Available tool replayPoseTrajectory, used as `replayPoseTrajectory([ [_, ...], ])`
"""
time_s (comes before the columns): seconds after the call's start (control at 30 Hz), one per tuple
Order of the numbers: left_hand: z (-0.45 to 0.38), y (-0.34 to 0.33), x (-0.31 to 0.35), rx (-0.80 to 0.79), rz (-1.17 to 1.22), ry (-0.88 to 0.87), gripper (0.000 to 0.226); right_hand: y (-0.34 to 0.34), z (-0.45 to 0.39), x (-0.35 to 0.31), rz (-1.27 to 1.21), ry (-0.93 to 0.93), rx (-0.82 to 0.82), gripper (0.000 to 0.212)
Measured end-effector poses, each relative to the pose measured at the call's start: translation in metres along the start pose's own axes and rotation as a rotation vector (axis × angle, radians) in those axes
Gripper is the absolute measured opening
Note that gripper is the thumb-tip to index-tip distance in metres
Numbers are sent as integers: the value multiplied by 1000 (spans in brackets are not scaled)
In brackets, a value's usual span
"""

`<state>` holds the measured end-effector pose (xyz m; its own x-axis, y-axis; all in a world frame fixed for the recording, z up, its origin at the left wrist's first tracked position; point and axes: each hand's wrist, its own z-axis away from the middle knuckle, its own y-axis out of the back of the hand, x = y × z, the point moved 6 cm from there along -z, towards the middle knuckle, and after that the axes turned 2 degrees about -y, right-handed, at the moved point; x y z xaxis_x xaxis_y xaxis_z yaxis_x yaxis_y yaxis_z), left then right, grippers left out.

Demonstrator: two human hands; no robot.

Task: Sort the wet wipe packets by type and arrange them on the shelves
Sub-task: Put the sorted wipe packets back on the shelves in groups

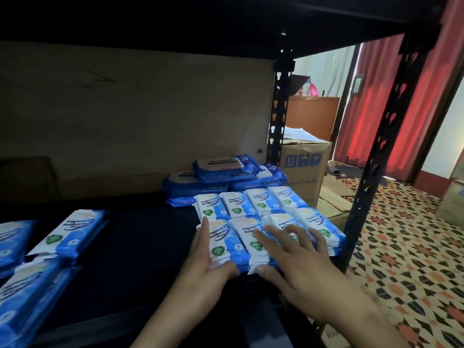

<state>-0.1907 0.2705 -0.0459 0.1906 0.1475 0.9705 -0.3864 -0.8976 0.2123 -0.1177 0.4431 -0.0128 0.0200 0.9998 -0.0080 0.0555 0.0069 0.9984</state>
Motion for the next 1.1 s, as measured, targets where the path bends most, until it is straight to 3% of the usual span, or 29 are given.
replayPoseTrajectory([
  [0.13, -19, 17, 2, 192, 191, -23, 87, 21, -9, 11, -133, -51, 51, 79],
  [0.23, -39, 13, 4, 164, 302, 12, 90, 35, -42, 35, -102, -225, 123, 72],
  [0.3, -48, 8, 7, 142, 268, 32, 99, 33, -65, 56, -73, -366, 43, 68],
  [0.4, -56, 1, 6, 99, 130, 15, 144, 20, -80, 79, -137, -501, -113, 74],
  [0.47, -57, -2, 8, 100, 51, 10, 155, 12, -79, 82, -168, -509, -175, 71],
  [0.9, -63, -14, 9, 105, -40, 19, 144, 1, -89, 79, -207, -496, -141, 86],
  [1.1, -66, -15, 8, 18, -42, 52, 146, 5, -91, 84, -226, -485, -144, 90],
])
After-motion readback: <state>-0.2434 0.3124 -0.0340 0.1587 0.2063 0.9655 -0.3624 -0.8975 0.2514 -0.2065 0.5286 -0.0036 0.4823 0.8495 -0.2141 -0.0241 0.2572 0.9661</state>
